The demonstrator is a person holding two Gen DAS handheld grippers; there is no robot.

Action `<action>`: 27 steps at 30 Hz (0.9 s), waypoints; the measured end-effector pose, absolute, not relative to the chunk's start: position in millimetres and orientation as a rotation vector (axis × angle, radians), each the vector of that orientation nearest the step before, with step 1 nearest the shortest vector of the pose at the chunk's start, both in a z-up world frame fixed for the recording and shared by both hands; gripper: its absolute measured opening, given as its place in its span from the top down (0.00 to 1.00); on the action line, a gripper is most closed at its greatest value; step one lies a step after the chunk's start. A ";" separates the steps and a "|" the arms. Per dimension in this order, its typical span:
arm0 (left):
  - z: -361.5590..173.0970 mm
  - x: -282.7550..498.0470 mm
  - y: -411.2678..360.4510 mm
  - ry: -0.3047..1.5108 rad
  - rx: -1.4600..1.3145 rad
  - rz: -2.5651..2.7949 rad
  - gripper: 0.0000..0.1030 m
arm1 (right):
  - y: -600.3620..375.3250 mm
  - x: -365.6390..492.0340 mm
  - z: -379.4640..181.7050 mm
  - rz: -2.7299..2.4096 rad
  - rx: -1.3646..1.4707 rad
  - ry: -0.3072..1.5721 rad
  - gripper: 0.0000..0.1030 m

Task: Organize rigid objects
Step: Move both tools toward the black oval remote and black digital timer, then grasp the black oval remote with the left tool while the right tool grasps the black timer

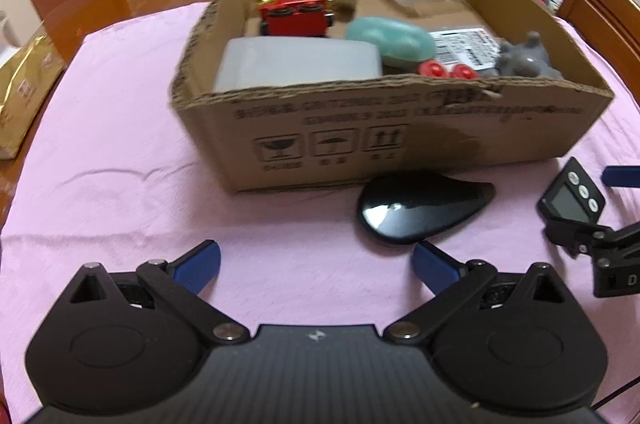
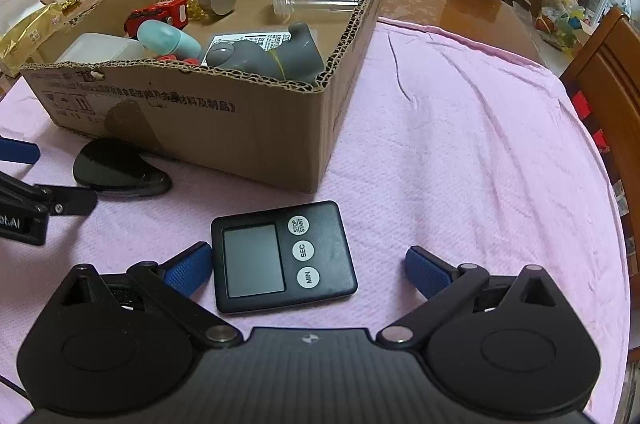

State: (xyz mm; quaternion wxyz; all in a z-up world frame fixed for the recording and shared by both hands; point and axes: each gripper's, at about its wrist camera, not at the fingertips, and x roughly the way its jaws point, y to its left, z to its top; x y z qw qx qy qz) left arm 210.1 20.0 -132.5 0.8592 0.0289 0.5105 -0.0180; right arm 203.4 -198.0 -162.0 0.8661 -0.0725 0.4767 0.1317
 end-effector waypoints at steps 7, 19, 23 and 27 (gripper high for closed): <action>-125.3 202.2 5.3 1.043 0.064 -0.054 0.01 | -196.9 203.6 -161.5 0.286 -0.160 0.999 0.00; -133.9 216.7 -41.1 1.007 0.021 -0.082 0.01 | -206.4 191.0 -162.3 0.385 -0.204 0.943 0.00; -137.6 228.4 -50.0 1.002 0.046 -0.029 0.01 | -207.6 188.9 -162.2 0.389 -0.204 0.932 0.00; -137.7 232.9 -46.8 1.008 0.040 -0.015 0.01 | -208.0 189.3 -162.7 0.394 -0.206 0.931 0.00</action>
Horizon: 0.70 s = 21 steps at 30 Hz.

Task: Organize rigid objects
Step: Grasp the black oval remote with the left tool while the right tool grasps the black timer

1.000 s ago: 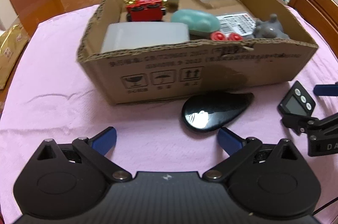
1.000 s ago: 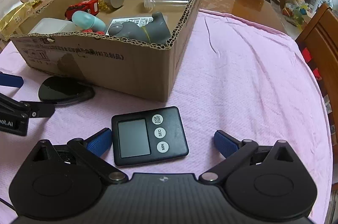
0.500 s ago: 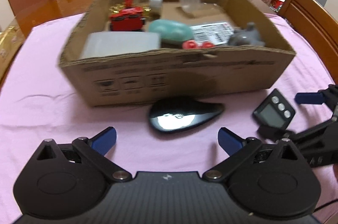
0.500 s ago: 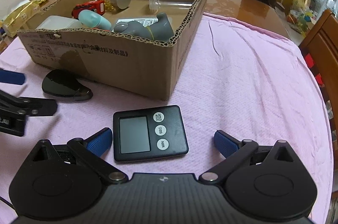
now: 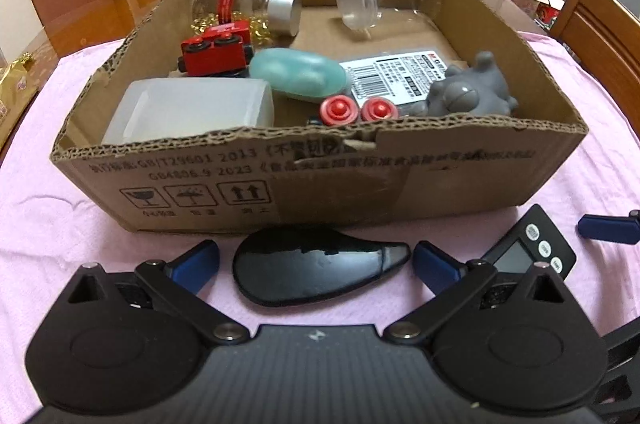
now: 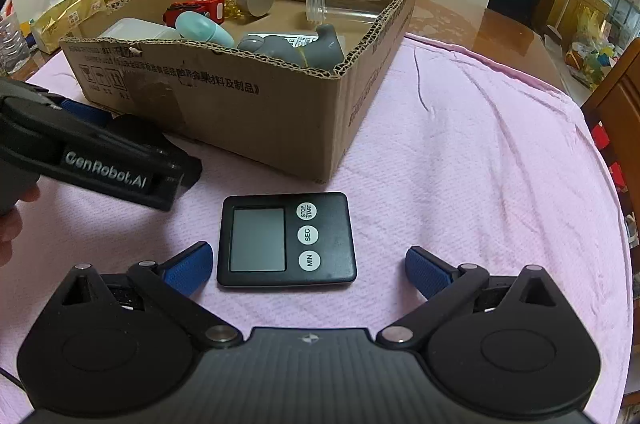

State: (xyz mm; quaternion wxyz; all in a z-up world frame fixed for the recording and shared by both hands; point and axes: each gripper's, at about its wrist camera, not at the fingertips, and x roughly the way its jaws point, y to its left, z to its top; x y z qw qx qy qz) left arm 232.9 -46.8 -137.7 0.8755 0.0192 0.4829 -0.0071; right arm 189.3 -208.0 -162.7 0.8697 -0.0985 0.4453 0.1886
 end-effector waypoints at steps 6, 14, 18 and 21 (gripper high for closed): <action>-137.5 227.0 -27.1 1.011 0.033 0.006 0.01 | -207.3 191.4 -162.1 0.398 -0.211 0.941 0.00; -136.9 222.9 -30.3 1.016 0.026 0.012 0.01 | -197.5 198.5 -161.2 0.433 -0.230 0.945 0.00; -136.3 223.6 -30.3 1.027 0.028 0.008 0.01 | -187.7 203.3 -160.4 0.480 -0.259 0.950 0.01; -136.2 225.3 -30.9 1.033 0.029 0.007 0.01 | -185.6 202.5 -157.6 0.495 -0.264 0.952 0.07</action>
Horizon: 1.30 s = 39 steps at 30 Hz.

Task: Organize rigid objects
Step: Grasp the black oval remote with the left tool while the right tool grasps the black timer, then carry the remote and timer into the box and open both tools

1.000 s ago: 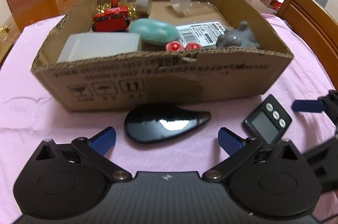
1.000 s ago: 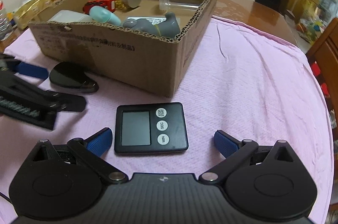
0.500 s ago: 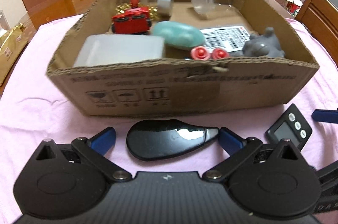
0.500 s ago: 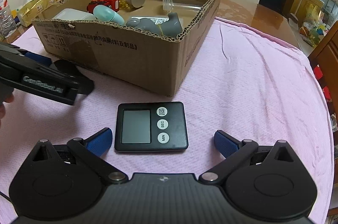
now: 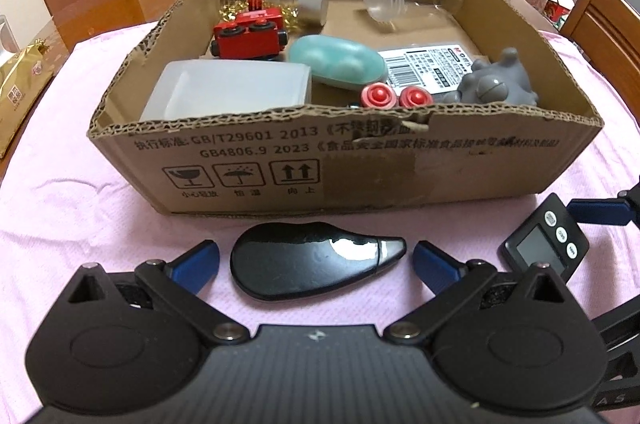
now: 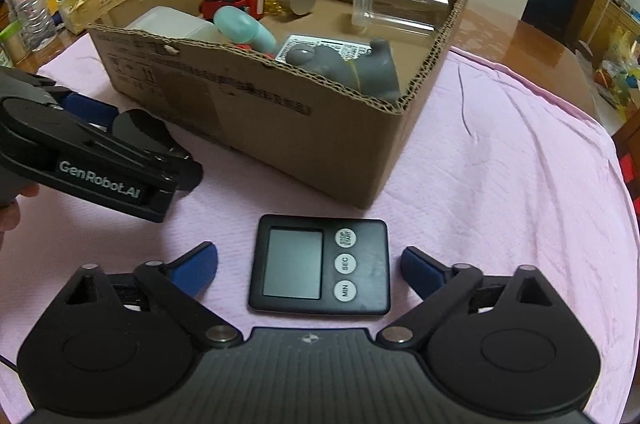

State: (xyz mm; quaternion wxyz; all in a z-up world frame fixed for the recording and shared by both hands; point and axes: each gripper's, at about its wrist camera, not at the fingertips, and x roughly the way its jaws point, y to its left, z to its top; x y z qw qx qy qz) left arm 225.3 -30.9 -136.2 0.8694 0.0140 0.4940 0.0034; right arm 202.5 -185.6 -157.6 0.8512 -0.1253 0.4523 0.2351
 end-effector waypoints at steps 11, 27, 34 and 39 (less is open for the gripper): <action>-130.8 229.8 -34.1 1.062 0.019 0.016 0.13 | -182.9 201.1 -151.3 0.458 -0.251 0.954 0.22; -132.2 220.5 -30.5 1.053 0.067 -0.056 0.08 | -186.0 200.1 -148.9 0.465 -0.259 0.965 0.28; -133.0 223.9 -33.4 1.055 0.062 -0.047 0.07 | -185.2 200.3 -149.3 0.454 -0.255 0.967 0.27; -131.6 224.9 -33.5 1.048 0.072 -0.067 0.13 | -185.5 199.9 -149.8 0.447 -0.249 0.965 0.27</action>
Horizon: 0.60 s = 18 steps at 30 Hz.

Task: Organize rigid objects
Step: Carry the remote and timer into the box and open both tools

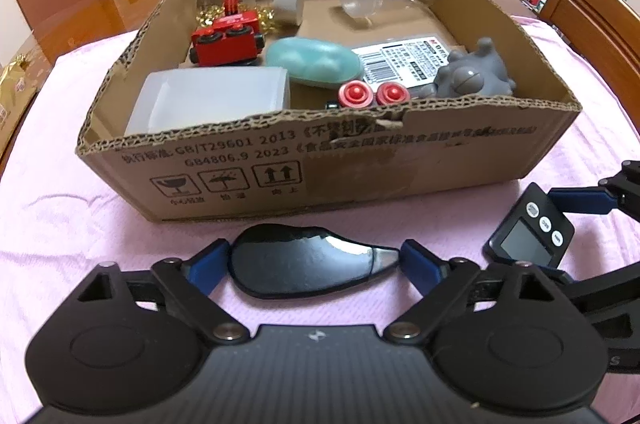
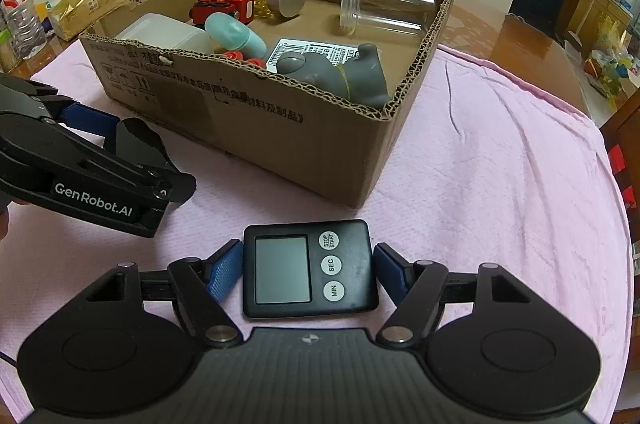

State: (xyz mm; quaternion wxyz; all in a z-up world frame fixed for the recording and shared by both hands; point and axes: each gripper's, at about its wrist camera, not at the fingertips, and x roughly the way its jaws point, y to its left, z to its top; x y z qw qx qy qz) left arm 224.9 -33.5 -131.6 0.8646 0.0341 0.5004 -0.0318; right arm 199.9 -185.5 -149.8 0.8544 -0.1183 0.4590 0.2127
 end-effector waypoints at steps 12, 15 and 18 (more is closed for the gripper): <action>-120.7 219.1 -35.3 1.077 0.160 -0.159 0.13 | -187.7 196.1 -143.8 0.455 -0.256 0.990 0.28; -108.9 213.8 -35.8 1.077 0.192 -0.191 0.13 | -191.1 194.0 -137.3 0.462 -0.254 0.991 0.28; -92.1 208.4 -35.2 1.069 0.208 -0.221 0.13 | -195.6 191.7 -125.6 0.481 -0.251 0.989 0.28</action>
